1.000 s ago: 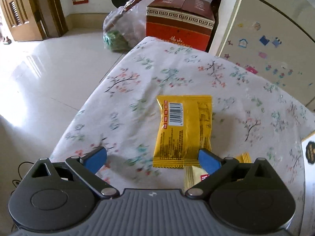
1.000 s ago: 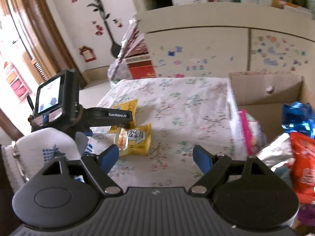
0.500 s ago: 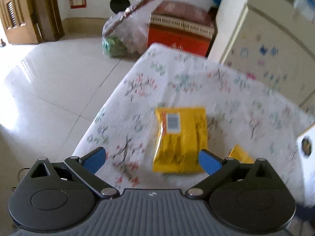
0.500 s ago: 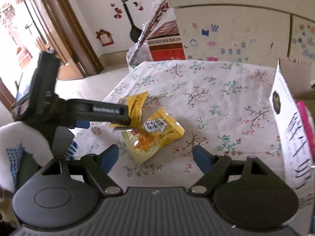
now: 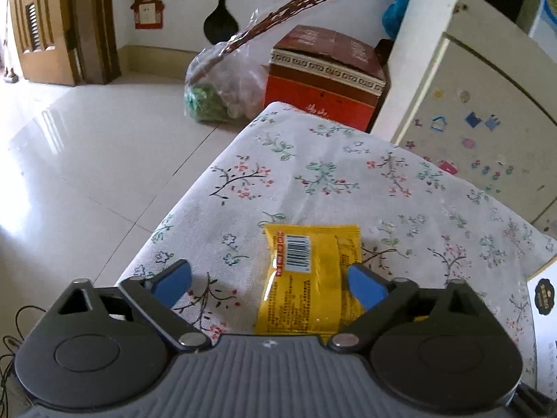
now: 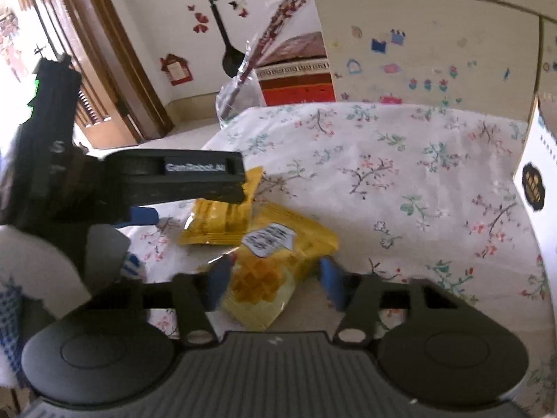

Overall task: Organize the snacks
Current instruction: 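Grasp the yellow barcode packet with the left tool while the right tool grasps the yellow waffle packet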

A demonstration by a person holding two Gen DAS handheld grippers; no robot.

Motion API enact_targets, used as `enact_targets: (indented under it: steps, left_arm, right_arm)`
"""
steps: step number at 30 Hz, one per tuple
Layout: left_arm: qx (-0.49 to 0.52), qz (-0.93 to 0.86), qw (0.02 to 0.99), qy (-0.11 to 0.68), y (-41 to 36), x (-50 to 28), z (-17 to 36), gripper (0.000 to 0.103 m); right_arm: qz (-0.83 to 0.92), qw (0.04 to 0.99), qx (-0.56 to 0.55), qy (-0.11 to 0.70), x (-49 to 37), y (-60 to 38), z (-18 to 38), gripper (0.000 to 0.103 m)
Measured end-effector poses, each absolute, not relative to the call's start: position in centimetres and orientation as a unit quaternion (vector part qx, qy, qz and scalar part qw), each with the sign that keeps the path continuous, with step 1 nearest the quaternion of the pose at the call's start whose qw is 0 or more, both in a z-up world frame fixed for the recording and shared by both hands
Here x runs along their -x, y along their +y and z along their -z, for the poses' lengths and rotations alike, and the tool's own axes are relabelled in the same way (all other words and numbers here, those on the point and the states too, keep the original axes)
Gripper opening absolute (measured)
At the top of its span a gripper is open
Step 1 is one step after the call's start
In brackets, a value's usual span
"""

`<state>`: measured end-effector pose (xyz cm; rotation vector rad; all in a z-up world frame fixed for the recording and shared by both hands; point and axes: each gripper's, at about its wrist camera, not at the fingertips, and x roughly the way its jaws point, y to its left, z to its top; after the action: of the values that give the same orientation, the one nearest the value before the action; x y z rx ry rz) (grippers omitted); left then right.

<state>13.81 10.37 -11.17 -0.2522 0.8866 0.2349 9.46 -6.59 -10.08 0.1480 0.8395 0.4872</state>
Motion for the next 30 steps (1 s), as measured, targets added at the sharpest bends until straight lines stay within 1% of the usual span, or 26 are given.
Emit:
enact_targets:
  steps: [1, 3, 8, 9, 10, 12, 15, 16, 17, 18, 20, 22, 23, 25, 28, 29, 30]
  left_arm:
    - [0.119, -0.107, 0.891, 0.425, 10.3, -13.7, 11.1, 0.090]
    - [0.124, -0.101, 0.890, 0.426, 10.1, -13.5, 10.9, 0.080]
    - [0.125, -0.095, 0.886, 0.436, 9.6, -12.2, 10.7, 0.074]
    - [0.117, -0.091, 0.886, 0.440, 9.4, -11.9, 10.7, 0.074]
    - [0.106, -0.087, 0.885, 0.445, 9.1, -11.6, 10.7, 0.074]
    - [0.089, -0.084, 0.884, 0.451, 8.8, -10.9, 10.6, 0.074]
    - [0.083, -0.083, 0.878, 0.465, 8.9, -9.8, 10.5, 0.074]
    - [0.088, -0.084, 0.876, 0.466, 9.0, -9.5, 10.3, 0.073]
    - [0.105, -0.085, 0.876, 0.463, 9.5, -9.2, 10.1, 0.072]
    - [0.125, -0.087, 0.879, 0.452, 10.1, -9.0, 9.9, 0.072]
    - [0.142, -0.092, 0.888, 0.428, 11.2, -8.8, 9.2, 0.072]
    - [0.146, -0.098, 0.892, 0.416, 11.8, -8.9, 8.8, 0.073]
    - [0.152, -0.103, 0.892, 0.412, 11.9, -9.0, 8.8, 0.074]
    - [0.172, -0.100, 0.890, 0.411, 12.1, -9.2, 9.2, 0.078]
    - [0.163, -0.096, 0.892, 0.411, 11.4, -9.9, 9.7, 0.081]
    - [0.160, -0.094, 0.894, 0.407, 11.2, -10.1, 9.7, 0.083]
    - [0.160, -0.094, 0.896, 0.404, 11.0, -10.4, 9.8, 0.087]
  right_arm:
    - [-0.235, 0.882, -0.067, 0.403, -9.5, -6.6, 10.0, 0.040]
    - [-0.235, 0.880, -0.064, 0.408, -9.5, -6.8, 10.0, 0.032]
    - [-0.214, 0.879, -0.058, 0.422, -9.1, -8.2, 9.8, 0.031]
    - [-0.206, 0.879, -0.055, 0.427, -9.0, -8.5, 9.7, 0.031]
    - [-0.196, 0.879, -0.052, 0.432, -8.8, -8.9, 9.6, 0.026]
    - [-0.174, 0.880, -0.057, 0.438, -8.3, -9.9, 9.4, 0.026]
    - [-0.159, 0.879, -0.080, 0.443, -7.9, -11.3, 9.0, 0.031]
    - [-0.161, 0.880, -0.095, 0.437, -7.7, -11.7, 8.9, 0.034]
    - [-0.167, 0.881, -0.109, 0.429, -7.6, -11.9, 8.7, 0.034]
    - [-0.176, 0.882, -0.122, 0.421, -7.6, -12.0, 8.5, 0.035]
    - [-0.192, 0.883, -0.133, 0.406, -7.7, -11.4, 8.0, 0.043]
    - [-0.203, 0.886, -0.126, 0.398, -8.0, -10.2, 7.6, 0.067]
    - [-0.208, 0.887, -0.123, 0.393, -8.2, -9.5, 7.6, 0.070]
    - [-0.217, 0.888, -0.118, 0.388, -8.7, -8.1, 7.7, 0.071]
    - [-0.213, 0.889, -0.092, 0.395, -9.1, -6.3, 8.5, 0.072]
    - [-0.209, 0.891, -0.081, 0.395, -9.2, -5.9, 8.9, 0.072]
    - [-0.206, 0.892, -0.071, 0.397, -9.2, -5.5, 9.3, 0.072]
